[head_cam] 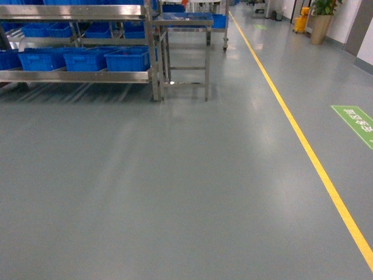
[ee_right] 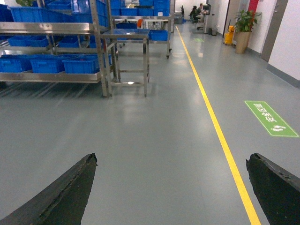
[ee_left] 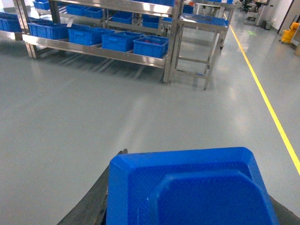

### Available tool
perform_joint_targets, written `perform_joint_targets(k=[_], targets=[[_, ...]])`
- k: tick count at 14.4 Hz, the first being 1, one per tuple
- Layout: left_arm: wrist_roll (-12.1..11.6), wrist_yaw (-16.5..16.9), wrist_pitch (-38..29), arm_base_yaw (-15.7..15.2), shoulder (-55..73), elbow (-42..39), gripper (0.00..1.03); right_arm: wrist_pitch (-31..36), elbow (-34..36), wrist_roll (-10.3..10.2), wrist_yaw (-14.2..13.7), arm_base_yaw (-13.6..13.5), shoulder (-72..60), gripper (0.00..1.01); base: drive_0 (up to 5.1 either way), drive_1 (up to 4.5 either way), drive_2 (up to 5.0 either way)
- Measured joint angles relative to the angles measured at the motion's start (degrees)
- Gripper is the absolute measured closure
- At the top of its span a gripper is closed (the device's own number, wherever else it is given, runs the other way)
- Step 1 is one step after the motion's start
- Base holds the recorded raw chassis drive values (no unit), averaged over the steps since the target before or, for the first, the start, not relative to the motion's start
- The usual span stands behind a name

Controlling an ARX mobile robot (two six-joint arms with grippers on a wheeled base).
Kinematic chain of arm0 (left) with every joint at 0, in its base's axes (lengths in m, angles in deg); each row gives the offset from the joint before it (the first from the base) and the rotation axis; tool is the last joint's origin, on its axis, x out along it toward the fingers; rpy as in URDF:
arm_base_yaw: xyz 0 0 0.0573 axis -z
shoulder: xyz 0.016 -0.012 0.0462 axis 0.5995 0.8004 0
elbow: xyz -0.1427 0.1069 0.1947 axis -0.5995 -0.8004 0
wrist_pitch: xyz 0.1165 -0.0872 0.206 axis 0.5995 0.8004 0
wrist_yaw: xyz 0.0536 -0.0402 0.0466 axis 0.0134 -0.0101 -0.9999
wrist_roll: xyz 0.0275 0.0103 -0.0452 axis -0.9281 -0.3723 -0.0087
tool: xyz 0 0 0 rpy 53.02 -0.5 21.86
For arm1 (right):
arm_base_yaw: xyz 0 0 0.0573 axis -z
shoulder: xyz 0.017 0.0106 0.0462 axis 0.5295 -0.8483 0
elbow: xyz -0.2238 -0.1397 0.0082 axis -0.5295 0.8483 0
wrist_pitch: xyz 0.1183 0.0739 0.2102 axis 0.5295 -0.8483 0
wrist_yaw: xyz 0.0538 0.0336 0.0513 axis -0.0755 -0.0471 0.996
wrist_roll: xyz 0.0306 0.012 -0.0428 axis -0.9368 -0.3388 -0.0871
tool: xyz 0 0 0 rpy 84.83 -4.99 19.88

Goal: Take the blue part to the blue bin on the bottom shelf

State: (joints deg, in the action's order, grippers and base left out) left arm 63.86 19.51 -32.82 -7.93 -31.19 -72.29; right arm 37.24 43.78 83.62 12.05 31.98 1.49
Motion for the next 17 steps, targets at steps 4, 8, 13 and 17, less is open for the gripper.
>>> perform_joint_targets(k=[4,8,13,17], targets=[[0.0,0.0,0.0,0.0,0.1,-0.1,0.59,0.3,0.0,0.0,0.0,0.0,0.0,0.03,0.1,4.26,-4.0],[0.0,0.0,0.0,0.0,0.2,-0.1,0.59,0.3,0.0,0.0,0.0,0.0,0.0,0.03,0.1,4.22,-4.0],[0.0,0.0,0.1,0.0,0.1,-0.1,0.59,-0.1,0.0,0.0,0.0,0.0,0.0,0.03,-0.1,4.06,-4.2],[0.0,0.0,0.0,0.0,0.1,-0.1,0.59,0.1,0.0,0.0,0.0,0.0,0.0,0.03,-0.1,4.1,-4.2]])
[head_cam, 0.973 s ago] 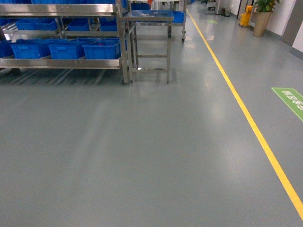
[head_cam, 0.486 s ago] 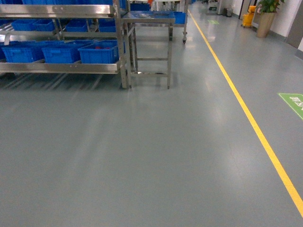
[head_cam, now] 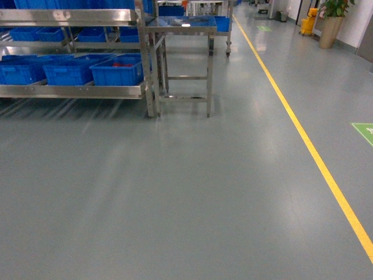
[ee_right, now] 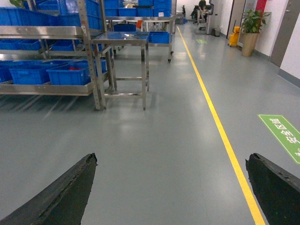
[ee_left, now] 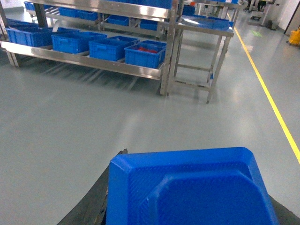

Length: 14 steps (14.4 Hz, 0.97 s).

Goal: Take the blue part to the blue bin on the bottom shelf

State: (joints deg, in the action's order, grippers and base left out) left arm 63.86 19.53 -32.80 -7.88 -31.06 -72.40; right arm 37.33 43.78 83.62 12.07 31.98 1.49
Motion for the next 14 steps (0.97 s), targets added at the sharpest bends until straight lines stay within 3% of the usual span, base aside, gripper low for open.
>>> perform_joint_targets(k=[14], targets=[[0.0,0.0,-0.2,0.0,0.0,-0.1,0.59,-0.1,0.0,0.0,0.0,0.0,0.0,0.03,0.0,4.13,-4.2]])
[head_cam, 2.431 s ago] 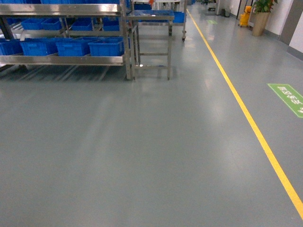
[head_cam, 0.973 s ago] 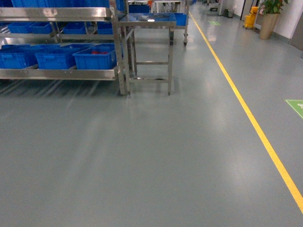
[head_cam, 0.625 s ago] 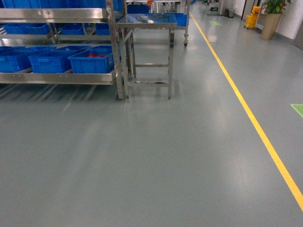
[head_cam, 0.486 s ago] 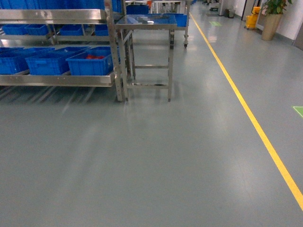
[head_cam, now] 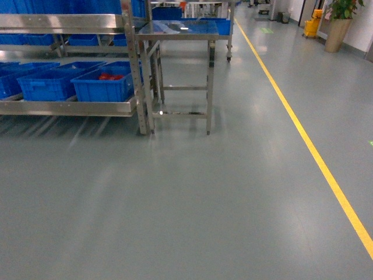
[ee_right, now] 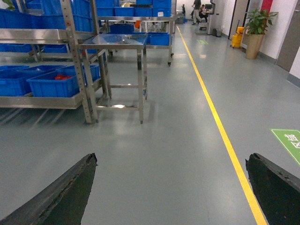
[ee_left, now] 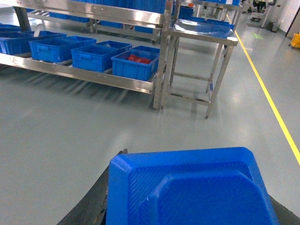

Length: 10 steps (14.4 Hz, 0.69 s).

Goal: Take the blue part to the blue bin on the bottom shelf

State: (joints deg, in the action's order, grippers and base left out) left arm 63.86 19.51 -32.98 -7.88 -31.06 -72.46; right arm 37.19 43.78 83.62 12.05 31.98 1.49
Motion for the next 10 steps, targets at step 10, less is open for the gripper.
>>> perform_joint_targets(k=[10], targets=[[0.0,0.0,0.2,0.0,0.0,0.0,0.59,0.4,0.0,0.0,0.0,0.0,0.0,0.03,0.1,4.23,-4.1]])
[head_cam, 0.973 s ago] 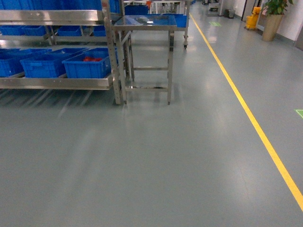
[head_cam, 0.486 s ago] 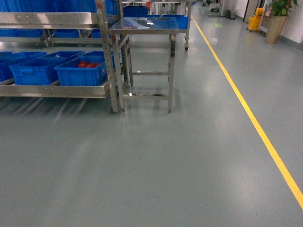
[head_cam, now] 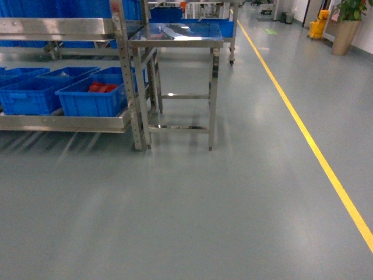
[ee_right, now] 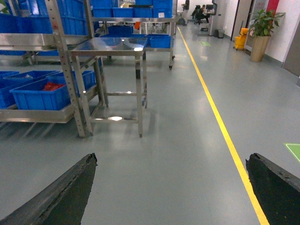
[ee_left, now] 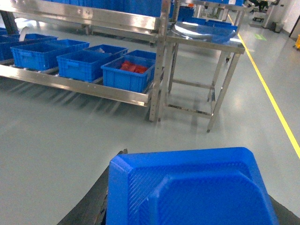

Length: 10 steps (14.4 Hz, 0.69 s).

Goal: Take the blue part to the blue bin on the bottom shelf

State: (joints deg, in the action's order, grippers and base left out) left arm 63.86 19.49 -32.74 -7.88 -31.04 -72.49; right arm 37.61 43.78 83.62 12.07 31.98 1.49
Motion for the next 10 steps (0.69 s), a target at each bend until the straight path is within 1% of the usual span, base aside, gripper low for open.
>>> perform_joint_targets(k=[10], targets=[[0.0,0.0,-0.1,0.0,-0.1,0.0,0.59,-0.4,0.0,0.0,0.0,0.0,0.0,0.03,0.1,4.3,-4.1]])
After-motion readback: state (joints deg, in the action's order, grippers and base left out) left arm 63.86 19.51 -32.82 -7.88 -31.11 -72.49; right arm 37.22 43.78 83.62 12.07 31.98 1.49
